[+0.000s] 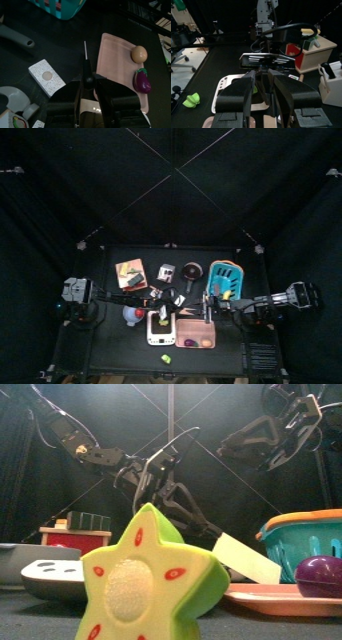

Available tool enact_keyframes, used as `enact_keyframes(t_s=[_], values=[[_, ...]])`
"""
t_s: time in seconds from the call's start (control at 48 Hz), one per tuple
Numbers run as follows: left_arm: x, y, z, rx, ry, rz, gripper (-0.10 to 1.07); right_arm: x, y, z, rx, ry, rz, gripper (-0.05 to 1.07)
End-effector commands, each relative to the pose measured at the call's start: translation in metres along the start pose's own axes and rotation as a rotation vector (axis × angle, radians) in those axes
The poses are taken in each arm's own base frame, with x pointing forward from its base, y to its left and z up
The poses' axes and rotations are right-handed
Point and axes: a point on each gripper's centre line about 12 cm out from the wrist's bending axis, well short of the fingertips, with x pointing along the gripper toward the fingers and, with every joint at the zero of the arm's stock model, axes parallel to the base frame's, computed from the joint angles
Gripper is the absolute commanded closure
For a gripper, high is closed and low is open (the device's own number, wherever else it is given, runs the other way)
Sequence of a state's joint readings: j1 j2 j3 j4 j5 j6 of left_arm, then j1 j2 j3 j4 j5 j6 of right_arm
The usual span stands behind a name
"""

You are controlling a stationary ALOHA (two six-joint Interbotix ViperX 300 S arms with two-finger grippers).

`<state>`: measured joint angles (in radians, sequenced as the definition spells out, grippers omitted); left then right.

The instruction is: Drop cleaver

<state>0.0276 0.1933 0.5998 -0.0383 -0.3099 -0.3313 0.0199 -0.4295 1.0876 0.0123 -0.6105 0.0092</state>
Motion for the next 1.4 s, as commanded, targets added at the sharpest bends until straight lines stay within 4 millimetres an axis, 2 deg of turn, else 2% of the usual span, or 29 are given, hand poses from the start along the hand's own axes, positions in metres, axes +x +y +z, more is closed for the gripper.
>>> enact_keyframes(t_s=[0.0,0.167,0.729,1.083,1.375], values=[[0.002,0.000,0.013,-0.019,-0.016,0.007,0.29,0.000,0.001,0.010,0.002,-0.035,0.002,0.33],[0.008,0.002,0.014,-0.028,0.002,0.020,0.23,0.000,0.001,0.010,0.000,-0.035,0.002,0.33],[0.017,0.003,0.026,-0.040,-0.018,0.023,0.21,0.000,0.001,0.010,0.000,-0.035,0.004,0.33],[0.016,0.004,0.030,-0.040,-0.029,0.023,0.04,0.001,0.001,0.010,0.000,-0.034,0.004,0.34],[0.009,0.002,0.037,-0.032,-0.047,0.016,0.04,0.001,0.001,0.010,-0.001,-0.032,0.004,0.34]])
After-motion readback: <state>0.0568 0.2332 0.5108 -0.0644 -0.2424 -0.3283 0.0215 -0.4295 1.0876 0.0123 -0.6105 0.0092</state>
